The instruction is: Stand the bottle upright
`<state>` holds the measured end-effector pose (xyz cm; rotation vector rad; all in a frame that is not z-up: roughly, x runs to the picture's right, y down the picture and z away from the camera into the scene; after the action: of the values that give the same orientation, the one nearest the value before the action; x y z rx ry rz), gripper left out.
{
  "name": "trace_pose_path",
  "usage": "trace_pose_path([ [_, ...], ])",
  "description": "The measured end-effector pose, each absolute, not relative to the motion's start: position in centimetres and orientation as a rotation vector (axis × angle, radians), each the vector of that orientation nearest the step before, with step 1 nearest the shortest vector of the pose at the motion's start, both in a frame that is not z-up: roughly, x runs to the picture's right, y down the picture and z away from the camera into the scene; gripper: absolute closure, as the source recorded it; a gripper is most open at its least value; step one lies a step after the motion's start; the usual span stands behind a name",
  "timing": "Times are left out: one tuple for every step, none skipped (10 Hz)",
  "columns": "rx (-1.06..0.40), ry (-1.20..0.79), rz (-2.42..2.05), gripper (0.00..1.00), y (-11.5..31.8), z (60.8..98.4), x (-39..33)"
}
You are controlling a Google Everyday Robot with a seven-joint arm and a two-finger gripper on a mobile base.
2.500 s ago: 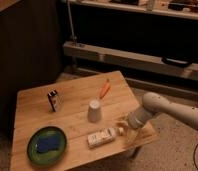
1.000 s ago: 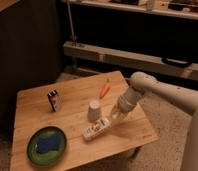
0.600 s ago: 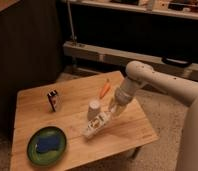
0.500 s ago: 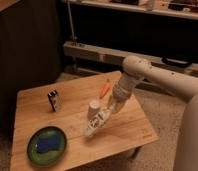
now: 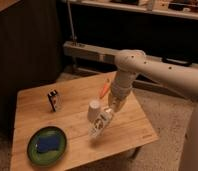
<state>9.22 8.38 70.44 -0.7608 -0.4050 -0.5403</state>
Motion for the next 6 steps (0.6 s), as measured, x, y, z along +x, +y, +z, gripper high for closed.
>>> trace_pose_path([
  [-0.746, -0.363, -0.559, 1.0, 8.5, 69.9, 9.5],
  [-0.733, -0.328, -0.571, 1.0, 8.8, 69.6, 10.0],
  [-0.719, -0.289, -0.579, 1.0, 9.1, 69.2, 10.6],
  [-0.711, -0.263, -0.592, 1.0, 9.2, 69.2, 10.8],
  [-0.704, -0.237, -0.608, 1.0, 9.5, 69.1, 10.6],
  [-0.695, -0.217, -0.618, 1.0, 9.6, 69.2, 10.5],
])
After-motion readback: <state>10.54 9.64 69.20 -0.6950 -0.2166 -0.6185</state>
